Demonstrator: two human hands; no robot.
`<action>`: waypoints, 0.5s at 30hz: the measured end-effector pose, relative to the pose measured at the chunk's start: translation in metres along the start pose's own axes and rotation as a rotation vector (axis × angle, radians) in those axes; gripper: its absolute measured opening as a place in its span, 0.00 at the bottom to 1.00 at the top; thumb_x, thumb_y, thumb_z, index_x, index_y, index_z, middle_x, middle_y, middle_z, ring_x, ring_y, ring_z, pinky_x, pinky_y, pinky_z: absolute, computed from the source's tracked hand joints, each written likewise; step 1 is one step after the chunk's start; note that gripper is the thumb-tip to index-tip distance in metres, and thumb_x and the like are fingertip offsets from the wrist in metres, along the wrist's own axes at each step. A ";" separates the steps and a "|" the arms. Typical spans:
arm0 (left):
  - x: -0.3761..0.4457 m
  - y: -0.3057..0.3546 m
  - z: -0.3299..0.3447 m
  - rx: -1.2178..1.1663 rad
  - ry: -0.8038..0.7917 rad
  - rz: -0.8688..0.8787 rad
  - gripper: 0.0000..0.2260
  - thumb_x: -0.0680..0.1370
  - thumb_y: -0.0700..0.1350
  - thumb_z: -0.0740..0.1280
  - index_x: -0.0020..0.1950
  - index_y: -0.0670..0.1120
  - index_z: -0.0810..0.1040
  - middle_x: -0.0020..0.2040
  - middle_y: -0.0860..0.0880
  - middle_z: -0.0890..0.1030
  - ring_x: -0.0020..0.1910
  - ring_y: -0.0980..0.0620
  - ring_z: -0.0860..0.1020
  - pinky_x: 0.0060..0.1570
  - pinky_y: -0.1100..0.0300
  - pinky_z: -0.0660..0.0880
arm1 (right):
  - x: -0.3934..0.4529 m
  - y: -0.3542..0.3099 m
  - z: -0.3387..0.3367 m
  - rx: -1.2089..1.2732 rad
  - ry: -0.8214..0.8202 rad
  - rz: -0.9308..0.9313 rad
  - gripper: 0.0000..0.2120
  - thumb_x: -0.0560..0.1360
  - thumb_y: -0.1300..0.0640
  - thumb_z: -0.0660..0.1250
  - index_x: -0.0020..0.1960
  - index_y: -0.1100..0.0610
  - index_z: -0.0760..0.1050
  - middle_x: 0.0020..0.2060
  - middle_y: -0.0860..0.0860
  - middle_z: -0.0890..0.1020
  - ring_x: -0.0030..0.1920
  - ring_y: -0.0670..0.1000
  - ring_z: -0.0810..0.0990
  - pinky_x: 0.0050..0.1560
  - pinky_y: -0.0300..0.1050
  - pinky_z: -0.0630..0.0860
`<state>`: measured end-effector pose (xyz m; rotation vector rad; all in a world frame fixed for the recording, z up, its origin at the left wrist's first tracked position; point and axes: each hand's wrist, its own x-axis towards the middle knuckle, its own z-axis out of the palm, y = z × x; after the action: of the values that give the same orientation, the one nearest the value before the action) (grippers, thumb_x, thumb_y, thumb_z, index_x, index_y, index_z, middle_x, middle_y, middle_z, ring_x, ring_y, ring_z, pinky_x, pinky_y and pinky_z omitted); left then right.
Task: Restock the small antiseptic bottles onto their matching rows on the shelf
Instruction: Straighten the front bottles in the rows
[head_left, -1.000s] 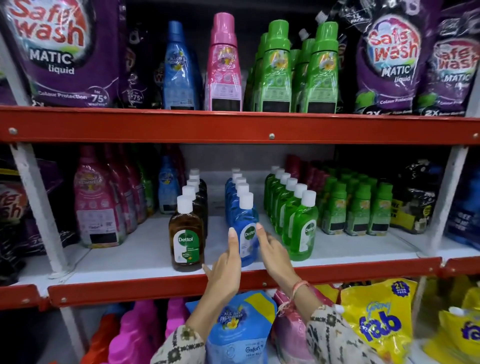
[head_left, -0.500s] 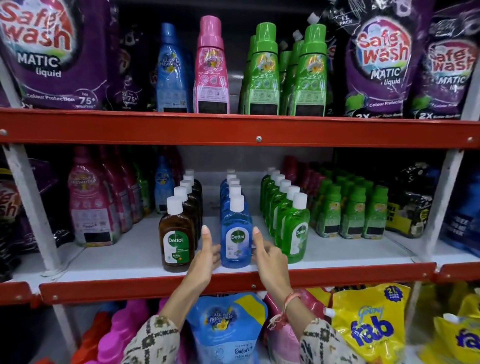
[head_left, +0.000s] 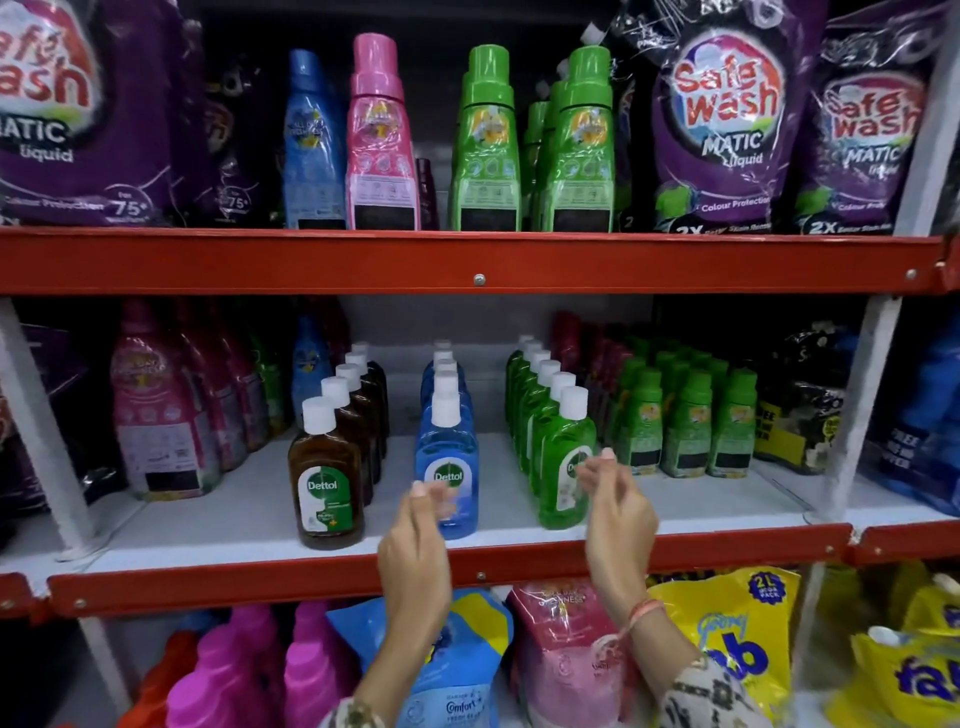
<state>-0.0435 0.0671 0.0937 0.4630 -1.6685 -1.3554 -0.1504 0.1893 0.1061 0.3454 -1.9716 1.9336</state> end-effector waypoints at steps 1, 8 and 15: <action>-0.003 -0.003 0.010 0.012 -0.100 -0.040 0.28 0.76 0.64 0.47 0.55 0.50 0.80 0.55 0.50 0.84 0.54 0.56 0.82 0.55 0.62 0.73 | 0.009 0.003 -0.007 -0.004 0.004 0.010 0.20 0.81 0.43 0.52 0.50 0.53 0.79 0.44 0.58 0.85 0.43 0.56 0.81 0.35 0.44 0.70; 0.003 0.017 0.070 0.082 -0.500 -0.313 0.53 0.62 0.80 0.41 0.77 0.47 0.59 0.77 0.46 0.64 0.76 0.48 0.63 0.78 0.47 0.55 | 0.048 0.025 -0.022 -0.191 -0.383 0.181 0.33 0.77 0.34 0.49 0.66 0.58 0.73 0.63 0.59 0.78 0.54 0.54 0.73 0.56 0.48 0.68; 0.009 0.014 0.089 0.032 -0.564 -0.364 0.57 0.54 0.84 0.42 0.70 0.50 0.73 0.69 0.47 0.76 0.70 0.48 0.71 0.75 0.47 0.61 | 0.042 0.036 -0.020 -0.270 -0.394 0.044 0.42 0.74 0.27 0.45 0.40 0.64 0.77 0.33 0.60 0.81 0.39 0.58 0.79 0.44 0.53 0.74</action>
<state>-0.1179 0.1154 0.1114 0.4424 -2.1344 -1.8513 -0.2015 0.2131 0.0903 0.6531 -2.4719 1.6893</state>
